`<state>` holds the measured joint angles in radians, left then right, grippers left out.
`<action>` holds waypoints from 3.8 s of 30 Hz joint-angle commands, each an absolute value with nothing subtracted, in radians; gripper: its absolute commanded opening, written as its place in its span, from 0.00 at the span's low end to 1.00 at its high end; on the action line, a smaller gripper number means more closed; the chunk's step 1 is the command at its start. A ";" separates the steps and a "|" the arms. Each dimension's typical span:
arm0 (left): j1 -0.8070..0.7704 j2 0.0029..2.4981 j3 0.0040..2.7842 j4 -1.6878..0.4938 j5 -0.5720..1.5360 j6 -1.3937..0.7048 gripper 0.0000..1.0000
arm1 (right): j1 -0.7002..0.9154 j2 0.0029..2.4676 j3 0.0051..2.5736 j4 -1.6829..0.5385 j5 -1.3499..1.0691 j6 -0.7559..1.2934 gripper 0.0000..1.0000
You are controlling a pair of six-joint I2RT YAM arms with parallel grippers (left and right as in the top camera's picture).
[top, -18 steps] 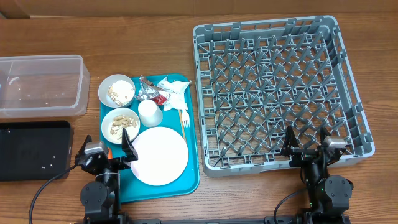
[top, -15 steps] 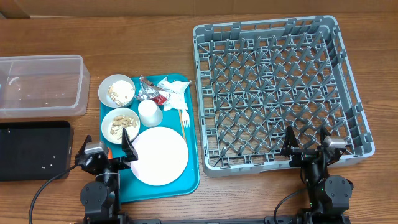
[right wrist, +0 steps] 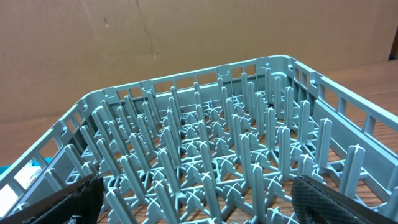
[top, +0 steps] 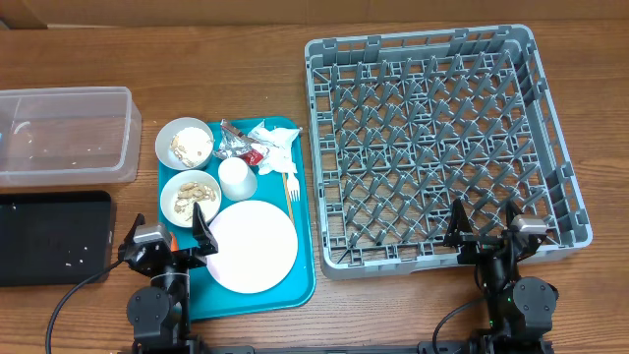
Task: Sort waste into correct bins and load items into the dishwasher rack
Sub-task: 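Move the left gripper toward the bowl of peanut shells on the tray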
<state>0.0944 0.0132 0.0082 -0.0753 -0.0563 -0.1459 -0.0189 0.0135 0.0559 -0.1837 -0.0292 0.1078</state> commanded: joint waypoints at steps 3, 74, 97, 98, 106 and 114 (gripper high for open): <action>0.106 0.006 0.005 -0.073 -0.054 -0.127 1.00 | -0.023 0.003 0.051 -0.180 -0.030 0.104 1.00; 0.057 0.006 0.006 -0.041 0.450 -0.572 1.00 | -0.023 0.003 0.051 -0.180 -0.030 0.104 1.00; 0.058 0.249 0.891 -0.798 0.381 -0.208 1.00 | -0.023 0.003 0.051 -0.180 -0.030 0.104 1.00; 0.058 0.284 0.928 -0.842 0.382 -0.209 1.00 | -0.023 0.003 0.051 -0.180 -0.030 0.104 1.00; 0.058 0.476 1.018 -0.949 0.482 -0.178 1.00 | -0.023 0.003 0.051 -0.180 -0.030 0.104 1.00; 0.058 0.762 1.076 -1.110 0.198 -0.189 1.00 | -0.023 0.003 0.051 -0.180 -0.030 0.104 1.00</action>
